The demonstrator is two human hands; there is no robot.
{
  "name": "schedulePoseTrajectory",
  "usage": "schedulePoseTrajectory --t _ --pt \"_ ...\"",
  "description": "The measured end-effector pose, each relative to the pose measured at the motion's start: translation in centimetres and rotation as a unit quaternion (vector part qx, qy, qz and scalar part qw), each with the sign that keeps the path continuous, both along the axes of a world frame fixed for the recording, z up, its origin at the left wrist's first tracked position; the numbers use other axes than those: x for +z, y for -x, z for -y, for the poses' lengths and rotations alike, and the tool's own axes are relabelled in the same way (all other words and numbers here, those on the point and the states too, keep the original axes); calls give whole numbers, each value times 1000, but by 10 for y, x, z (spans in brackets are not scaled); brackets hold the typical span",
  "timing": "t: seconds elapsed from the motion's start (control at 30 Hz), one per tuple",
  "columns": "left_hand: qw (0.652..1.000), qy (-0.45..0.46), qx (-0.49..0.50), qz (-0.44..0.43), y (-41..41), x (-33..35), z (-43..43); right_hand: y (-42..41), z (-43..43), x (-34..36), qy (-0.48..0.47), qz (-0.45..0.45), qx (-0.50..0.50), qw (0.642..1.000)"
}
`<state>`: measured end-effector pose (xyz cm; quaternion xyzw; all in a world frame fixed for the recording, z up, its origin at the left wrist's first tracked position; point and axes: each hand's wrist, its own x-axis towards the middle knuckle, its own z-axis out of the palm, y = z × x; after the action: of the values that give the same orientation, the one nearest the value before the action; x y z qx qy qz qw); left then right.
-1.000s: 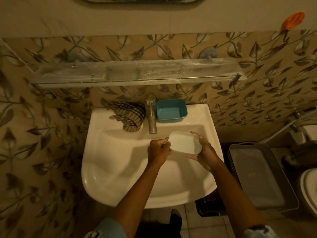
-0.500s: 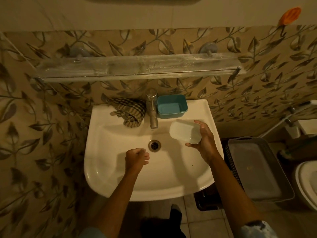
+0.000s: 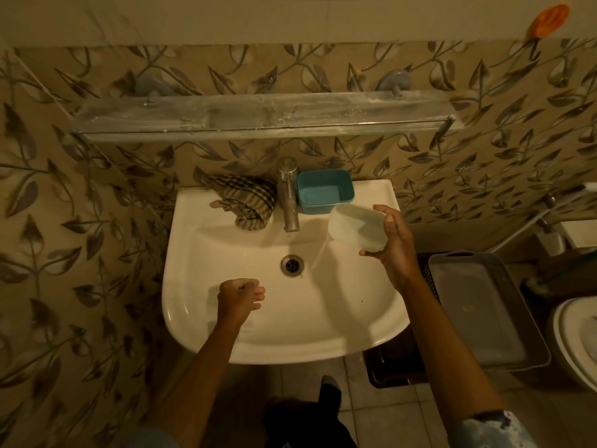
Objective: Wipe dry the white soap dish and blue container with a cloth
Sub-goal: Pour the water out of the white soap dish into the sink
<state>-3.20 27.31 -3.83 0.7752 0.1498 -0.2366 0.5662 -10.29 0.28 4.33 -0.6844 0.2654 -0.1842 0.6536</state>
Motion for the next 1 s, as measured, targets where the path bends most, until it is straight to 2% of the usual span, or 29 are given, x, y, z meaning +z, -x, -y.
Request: schedulePoseTrajectory --t 0.67,1.0 --pt "1000 0 -13 7 16 3 2 2 -6 59 85 68 41 993" --pt "1000 -5 -15 8 20 1 3 0 -7 78 179 95 75 976"
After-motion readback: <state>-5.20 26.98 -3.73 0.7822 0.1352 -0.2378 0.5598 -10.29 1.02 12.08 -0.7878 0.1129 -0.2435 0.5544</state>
